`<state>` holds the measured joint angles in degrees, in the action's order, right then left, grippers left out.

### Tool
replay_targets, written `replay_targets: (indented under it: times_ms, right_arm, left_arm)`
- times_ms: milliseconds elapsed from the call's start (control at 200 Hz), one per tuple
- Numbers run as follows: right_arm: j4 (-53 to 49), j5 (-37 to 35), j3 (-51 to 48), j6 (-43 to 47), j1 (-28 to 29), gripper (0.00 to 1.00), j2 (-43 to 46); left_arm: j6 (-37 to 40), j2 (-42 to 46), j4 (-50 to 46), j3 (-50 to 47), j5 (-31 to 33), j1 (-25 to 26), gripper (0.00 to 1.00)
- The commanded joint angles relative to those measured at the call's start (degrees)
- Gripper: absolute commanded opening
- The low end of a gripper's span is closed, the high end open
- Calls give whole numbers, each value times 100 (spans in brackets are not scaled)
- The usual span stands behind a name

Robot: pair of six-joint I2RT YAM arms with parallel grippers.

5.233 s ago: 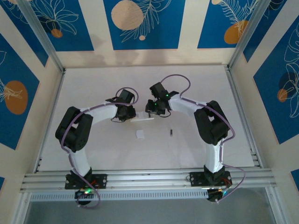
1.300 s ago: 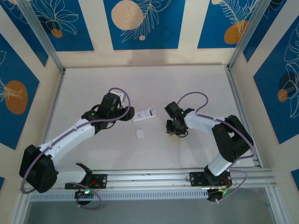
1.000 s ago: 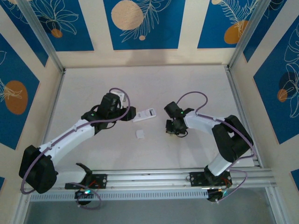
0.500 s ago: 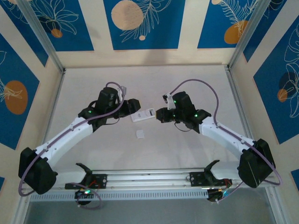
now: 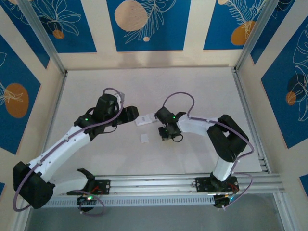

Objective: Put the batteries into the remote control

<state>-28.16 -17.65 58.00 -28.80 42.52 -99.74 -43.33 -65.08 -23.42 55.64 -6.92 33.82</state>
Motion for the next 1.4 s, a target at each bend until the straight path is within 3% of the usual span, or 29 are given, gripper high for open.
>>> replay_targets:
  times_ms: [0,105,285,405,550,1000,1396]
  right_arm:
    - [-25,-357,91,-218,58,21,-238]
    - [-29,-375,63,-248,106,30,-168]
    - [-309,-421,28,-547,141,32,504]
    - [-171,-585,-394,-1099,250,34,1174]
    - [205,-736,-834,-1319,391,37,1366]
    - [780,-569,-828,-918,494,30,591]
    - [554,-642,-526,-830,433,13,354]
  left_arm:
    - [145,57,-149,-82,153,-12,59]
    - [150,52,-123,-119,188,-17,59]
    - [334,-89,-18,-132,145,-26,60]
    - [584,-222,57,-132,11,-34,61]
    - [719,-257,282,-211,-241,-42,64]
    - [729,-270,301,-255,-423,-51,67]
    - [867,-286,321,-239,-372,-67,69]
